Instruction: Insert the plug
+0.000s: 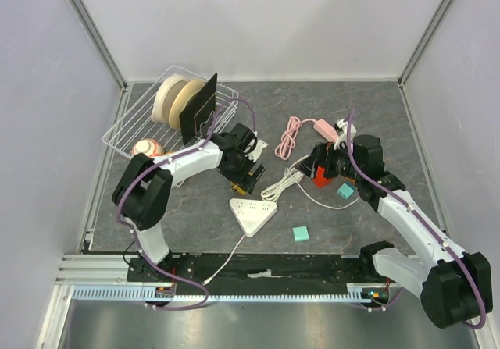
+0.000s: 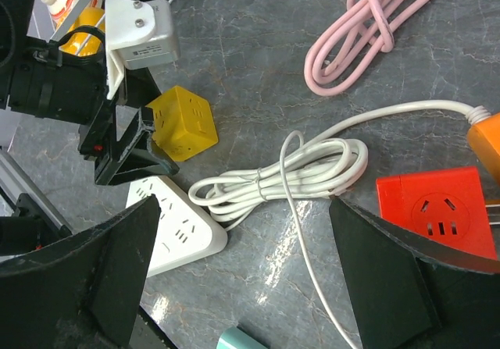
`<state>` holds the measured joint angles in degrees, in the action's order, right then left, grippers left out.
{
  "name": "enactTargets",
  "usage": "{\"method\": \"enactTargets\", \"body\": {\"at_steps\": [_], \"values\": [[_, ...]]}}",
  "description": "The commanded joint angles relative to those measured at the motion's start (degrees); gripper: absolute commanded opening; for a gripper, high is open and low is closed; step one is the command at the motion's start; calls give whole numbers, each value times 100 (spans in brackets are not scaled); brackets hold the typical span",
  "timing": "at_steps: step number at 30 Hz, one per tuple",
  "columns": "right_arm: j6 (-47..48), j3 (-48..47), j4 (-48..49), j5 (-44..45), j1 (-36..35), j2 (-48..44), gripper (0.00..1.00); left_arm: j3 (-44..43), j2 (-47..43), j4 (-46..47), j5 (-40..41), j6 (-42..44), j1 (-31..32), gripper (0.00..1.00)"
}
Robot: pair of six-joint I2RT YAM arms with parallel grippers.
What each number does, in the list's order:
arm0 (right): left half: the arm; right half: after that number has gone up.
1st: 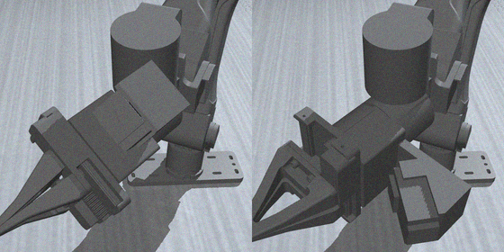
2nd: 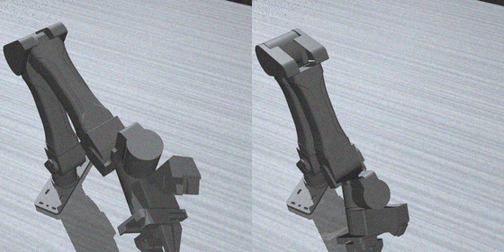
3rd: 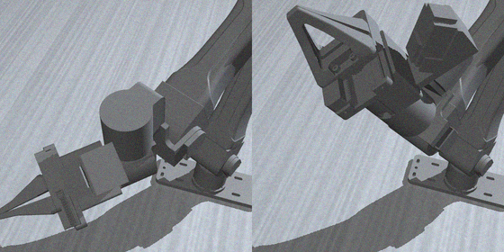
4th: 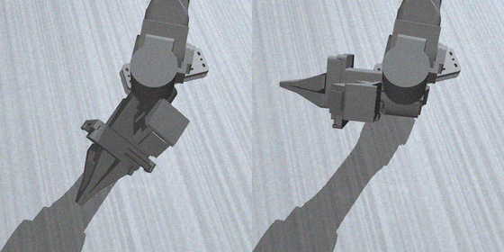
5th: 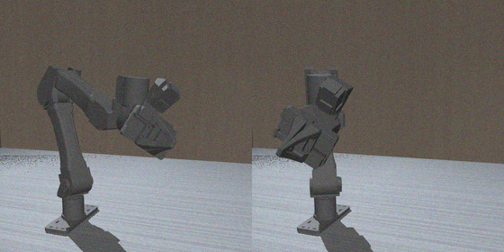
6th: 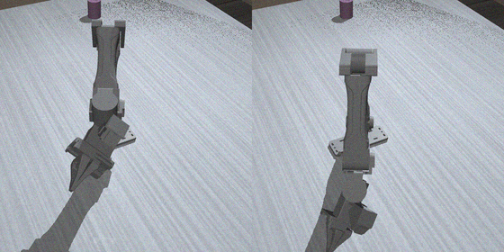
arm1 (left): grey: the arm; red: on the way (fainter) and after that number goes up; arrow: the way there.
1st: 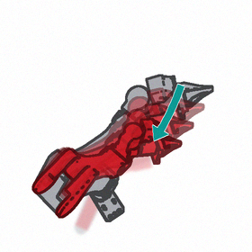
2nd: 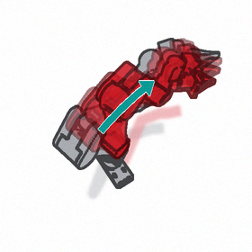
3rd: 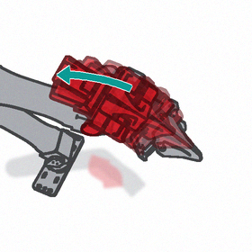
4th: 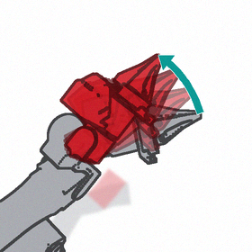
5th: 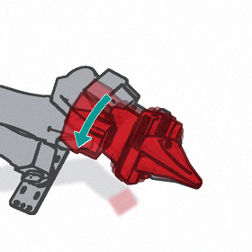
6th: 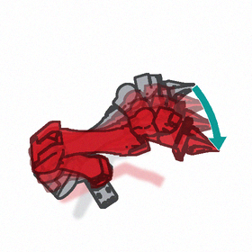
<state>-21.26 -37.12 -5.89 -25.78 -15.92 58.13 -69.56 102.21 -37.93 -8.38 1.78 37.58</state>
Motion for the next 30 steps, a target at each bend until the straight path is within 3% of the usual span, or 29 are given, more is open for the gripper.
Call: {"method": "enactTargets", "body": {"at_steps": [1, 6, 9, 10, 15, 23, 30], "values": [[-19, 74, 325, -76, -42, -38, 98, -102, 105, -65, 205, 173, 117, 88], [-10, 65, 325, -67, -51, -30, 98, -32, 115, -30, 460, 174, 267, 77], [-36, 65, 325, -85, -60, -38, 98, 21, -17, -13, 627, 208, 363, 57], [-54, 21, 317, -120, -60, -38, 98, 39, -104, 40, 706, 252, 407, 44], [-326, -207, 116, -278, -60, -3, 98, 249, -842, 400, 759, 393, 513, 20], [-906, -945, -597, -437, -60, -73, 98, 891, -2660, 1727, 715, 683, 732, 10], [-1618, -1718, -1097, -665, -218, -83, 98, 1067, -3304, 2220, 1154, 1008, 1408, 8]]}}
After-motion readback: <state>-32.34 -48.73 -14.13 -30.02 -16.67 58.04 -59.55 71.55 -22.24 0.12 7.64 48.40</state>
